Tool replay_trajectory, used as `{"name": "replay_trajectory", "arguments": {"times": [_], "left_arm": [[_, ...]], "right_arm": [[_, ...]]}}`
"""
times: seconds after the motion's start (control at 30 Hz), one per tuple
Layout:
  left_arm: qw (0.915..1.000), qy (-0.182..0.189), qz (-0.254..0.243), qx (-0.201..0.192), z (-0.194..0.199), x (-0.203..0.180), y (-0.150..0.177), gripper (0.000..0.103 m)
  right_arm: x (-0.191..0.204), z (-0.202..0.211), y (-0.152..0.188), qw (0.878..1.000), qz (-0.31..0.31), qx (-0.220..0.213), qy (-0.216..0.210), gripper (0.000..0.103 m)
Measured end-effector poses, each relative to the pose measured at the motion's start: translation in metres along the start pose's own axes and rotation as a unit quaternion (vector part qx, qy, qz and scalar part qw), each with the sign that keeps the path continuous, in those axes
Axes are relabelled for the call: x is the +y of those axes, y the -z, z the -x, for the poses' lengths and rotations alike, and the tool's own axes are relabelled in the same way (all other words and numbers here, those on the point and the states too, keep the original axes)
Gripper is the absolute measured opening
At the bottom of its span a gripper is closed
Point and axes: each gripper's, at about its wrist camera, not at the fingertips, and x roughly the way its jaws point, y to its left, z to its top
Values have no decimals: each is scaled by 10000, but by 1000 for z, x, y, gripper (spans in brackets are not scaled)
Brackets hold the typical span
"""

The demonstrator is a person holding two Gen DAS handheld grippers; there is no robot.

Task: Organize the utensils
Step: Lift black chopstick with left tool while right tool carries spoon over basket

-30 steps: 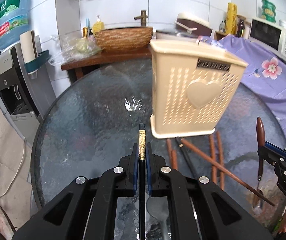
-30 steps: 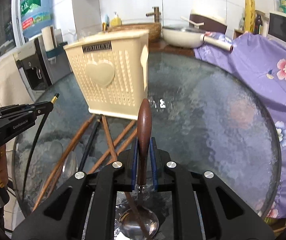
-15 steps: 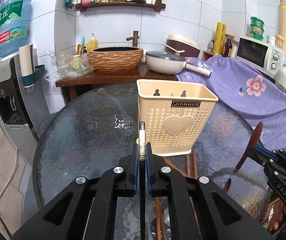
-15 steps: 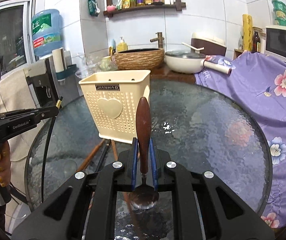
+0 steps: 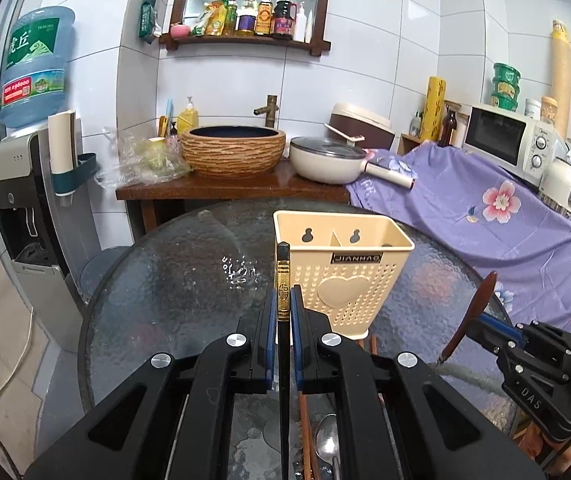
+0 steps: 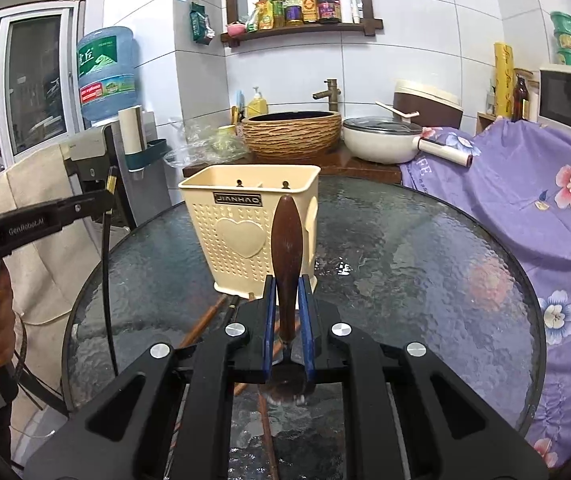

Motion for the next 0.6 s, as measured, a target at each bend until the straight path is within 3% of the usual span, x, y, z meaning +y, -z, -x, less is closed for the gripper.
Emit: {"name": "replay_trajectory", "arguments": {"times": [0.6], "left_arm": [[9993,124,-77,-347,26,3,-30,7]], "right_arm": [[13,9,-34,9989,68,-89,-448,12]]}}
